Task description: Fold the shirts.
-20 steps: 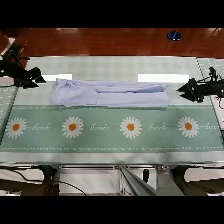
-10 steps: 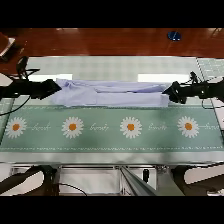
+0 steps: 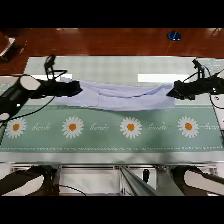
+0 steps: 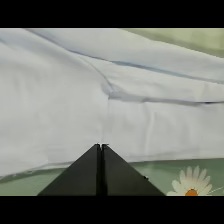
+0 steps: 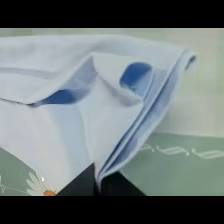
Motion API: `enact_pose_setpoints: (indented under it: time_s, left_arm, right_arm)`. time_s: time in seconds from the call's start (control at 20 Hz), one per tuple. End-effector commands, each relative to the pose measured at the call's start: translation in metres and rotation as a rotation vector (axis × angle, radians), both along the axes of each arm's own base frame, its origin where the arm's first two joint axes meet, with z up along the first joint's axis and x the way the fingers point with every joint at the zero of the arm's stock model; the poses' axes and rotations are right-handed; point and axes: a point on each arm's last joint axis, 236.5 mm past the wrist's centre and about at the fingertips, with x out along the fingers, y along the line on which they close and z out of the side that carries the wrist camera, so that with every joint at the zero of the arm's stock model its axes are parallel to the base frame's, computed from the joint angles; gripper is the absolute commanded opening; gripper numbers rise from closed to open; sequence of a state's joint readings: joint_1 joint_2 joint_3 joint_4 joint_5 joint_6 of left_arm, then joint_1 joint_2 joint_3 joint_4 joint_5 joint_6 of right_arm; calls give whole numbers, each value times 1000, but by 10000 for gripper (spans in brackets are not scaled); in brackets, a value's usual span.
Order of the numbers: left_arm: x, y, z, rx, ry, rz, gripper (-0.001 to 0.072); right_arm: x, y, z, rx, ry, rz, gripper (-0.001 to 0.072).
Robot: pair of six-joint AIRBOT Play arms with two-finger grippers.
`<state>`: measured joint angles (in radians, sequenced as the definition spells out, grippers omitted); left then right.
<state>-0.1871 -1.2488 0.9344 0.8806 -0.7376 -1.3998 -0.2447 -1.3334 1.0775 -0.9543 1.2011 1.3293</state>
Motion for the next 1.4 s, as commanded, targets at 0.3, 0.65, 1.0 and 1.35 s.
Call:
enact_pose_setpoints:
  time_s: [0.3,0.65,1.0,1.35]
  left_arm:
    - [-37,-209,-40,-49,120,-341,20]
    - [-162,-323,-89,-37,306,-668,21]
    - [-47,-215,-36,39,232,-526,21]
    - [20,73,79,146,-28,9,21]
  right_arm:
    - [-103,24,129,-88,-345,-26,20]
    - [-128,55,157,-22,-416,36,20]
    - [-119,66,154,-6,-408,38,20]
    - [-58,184,135,123,-393,241,20]
